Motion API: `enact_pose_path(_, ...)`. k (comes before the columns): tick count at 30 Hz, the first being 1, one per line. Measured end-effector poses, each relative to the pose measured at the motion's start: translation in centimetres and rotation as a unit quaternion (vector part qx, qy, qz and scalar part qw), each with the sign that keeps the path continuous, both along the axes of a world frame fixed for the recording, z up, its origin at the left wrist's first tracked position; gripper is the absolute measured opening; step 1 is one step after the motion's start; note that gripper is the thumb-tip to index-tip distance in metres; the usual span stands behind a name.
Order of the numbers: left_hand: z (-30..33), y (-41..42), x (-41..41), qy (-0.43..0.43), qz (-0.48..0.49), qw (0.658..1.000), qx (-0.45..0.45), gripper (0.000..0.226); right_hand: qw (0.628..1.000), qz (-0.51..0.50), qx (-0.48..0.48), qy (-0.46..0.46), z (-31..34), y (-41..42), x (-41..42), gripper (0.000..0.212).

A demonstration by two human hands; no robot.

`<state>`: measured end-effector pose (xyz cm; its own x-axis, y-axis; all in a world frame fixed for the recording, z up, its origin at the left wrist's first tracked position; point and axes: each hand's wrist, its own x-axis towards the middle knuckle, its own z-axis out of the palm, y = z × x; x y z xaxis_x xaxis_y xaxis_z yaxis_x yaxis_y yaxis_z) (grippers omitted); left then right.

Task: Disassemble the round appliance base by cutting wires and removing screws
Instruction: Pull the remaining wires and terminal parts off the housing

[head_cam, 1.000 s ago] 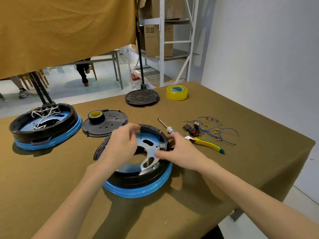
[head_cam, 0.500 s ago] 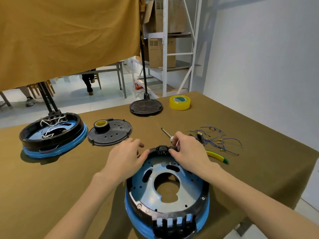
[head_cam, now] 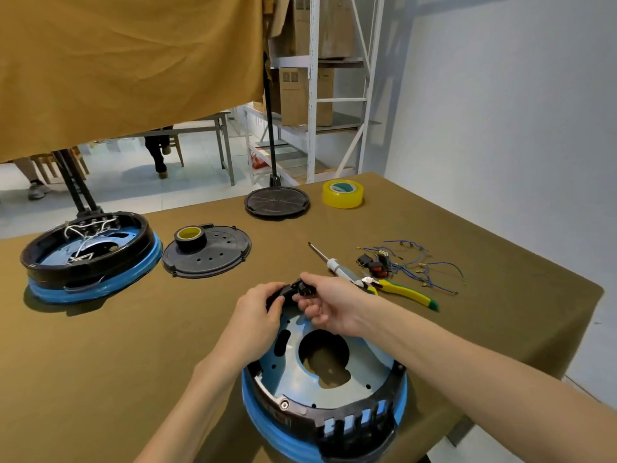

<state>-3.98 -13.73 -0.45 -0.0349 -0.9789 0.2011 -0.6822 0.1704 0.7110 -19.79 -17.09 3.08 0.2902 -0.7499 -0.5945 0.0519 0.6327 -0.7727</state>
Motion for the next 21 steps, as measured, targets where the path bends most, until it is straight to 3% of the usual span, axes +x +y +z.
enact_pose_path(7, -0.4, 0.1, 0.0, 0.008, 0.019, 1.0, -0.004, 0.029, 0.995, -0.038, 0.016, -0.09, -0.5, 0.1, 0.5, 0.034)
enact_pose_path(13, -0.5, 0.1, 0.0, 0.005, 0.023, 1.0, -0.002, 0.029, 0.994, -0.048, -0.099, 0.005, -1.5, 0.0, 0.9, 0.034)
enact_pose_path(19, -0.6, 0.2, 0.1, 0.006, 0.034, 0.999, 0.003, 0.032, 0.989, -0.052, 0.031, -0.134, -1.1, -0.2, 0.4, 0.038)
enact_pose_path(21, -0.6, 0.3, 0.0, 0.006, 0.035, 0.999, 0.001, 0.031, 0.992, -0.041, 0.013, -0.118, -1.1, -0.2, 0.1, 0.038)
